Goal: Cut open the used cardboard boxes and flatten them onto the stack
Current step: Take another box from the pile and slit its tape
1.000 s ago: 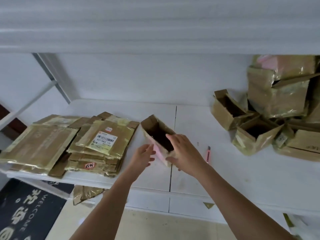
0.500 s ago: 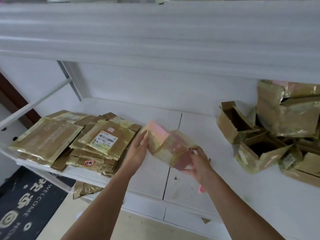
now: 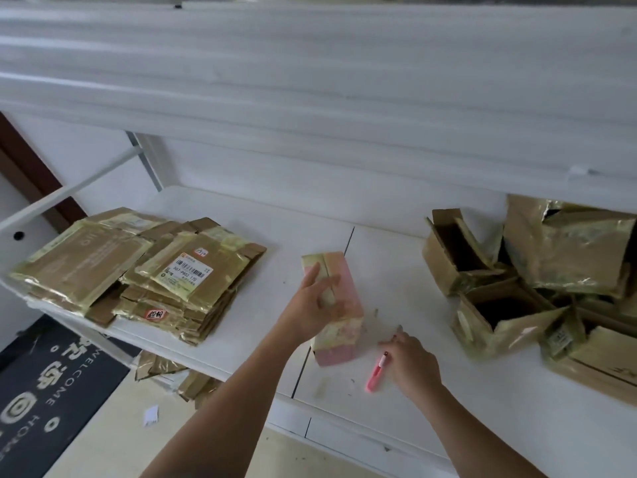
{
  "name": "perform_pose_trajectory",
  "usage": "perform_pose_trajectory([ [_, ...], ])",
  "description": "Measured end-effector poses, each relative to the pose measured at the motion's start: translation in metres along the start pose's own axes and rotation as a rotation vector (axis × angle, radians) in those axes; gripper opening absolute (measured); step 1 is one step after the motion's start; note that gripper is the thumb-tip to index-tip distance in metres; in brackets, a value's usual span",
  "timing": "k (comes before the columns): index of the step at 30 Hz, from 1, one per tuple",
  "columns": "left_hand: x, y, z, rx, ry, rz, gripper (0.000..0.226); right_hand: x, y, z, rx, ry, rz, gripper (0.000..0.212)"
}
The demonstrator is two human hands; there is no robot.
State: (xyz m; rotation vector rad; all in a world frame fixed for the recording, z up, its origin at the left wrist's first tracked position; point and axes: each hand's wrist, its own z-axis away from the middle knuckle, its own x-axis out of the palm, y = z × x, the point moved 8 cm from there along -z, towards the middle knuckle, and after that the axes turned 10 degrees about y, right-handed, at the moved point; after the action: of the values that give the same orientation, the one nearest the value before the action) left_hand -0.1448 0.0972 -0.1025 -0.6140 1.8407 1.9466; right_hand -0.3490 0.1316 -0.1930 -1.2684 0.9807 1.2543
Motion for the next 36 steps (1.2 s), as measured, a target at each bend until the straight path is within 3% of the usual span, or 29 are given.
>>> perform_pose_trajectory([
  [4, 0.006, 0.007, 0.0, -0.009, -0.006, -0.048, 0.065, -0.009, 0.001, -0.003, -0.144, 0.102, 0.159, 0.02],
  [9, 0.009, 0.013, 0.002, -0.016, 0.023, -0.073, 0.062, -0.045, 0.037, -0.01, -0.001, 0.261, 0.103, 0.014],
  [12, 0.004, 0.012, 0.002, -0.031, 0.016, -0.032, 0.061, -0.071, 0.047, -0.018, 0.142, 0.404, -0.165, 0.013],
  [15, -0.003, 0.008, 0.004, -0.074, 0.015, 0.034, 0.062, -0.084, 0.035, -0.026, 0.278, 0.47, -0.702, 0.011],
  [18, -0.014, 0.0, 0.013, -0.107, 0.031, 0.069, 0.061, -0.094, -0.014, -0.03, 0.193, 0.365, -1.186, 0.018],
  [20, -0.024, -0.009, 0.022, -0.146, 0.057, 0.103, 0.06, -0.093, -0.048, -0.028, 0.147, 0.239, -1.3, 0.014],
  [22, -0.033, -0.019, 0.033, -0.214, 0.089, 0.163, 0.058, -0.089, -0.077, -0.021, 0.089, 0.161, -1.296, 0.003],
  [25, -0.045, -0.032, 0.05, -0.291, 0.13, 0.24, 0.05, -0.088, -0.104, -0.008, -0.036, 0.159, -1.193, 0.021],
  [28, -0.051, -0.043, 0.063, -0.294, 0.163, 0.274, 0.038, -0.078, -0.109, -0.004, -0.02, 0.082, -1.243, 0.028],
  [33, -0.038, -0.056, 0.073, -0.257, 0.209, -0.082, 0.068, -0.043, -0.103, 0.001, 0.049, -0.031, -1.25, 0.03],
  [36, -0.039, -0.063, 0.07, -0.213, 0.187, -0.076, 0.07, -0.032, -0.097, 0.0, 0.106, -0.031, -1.239, 0.028],
])
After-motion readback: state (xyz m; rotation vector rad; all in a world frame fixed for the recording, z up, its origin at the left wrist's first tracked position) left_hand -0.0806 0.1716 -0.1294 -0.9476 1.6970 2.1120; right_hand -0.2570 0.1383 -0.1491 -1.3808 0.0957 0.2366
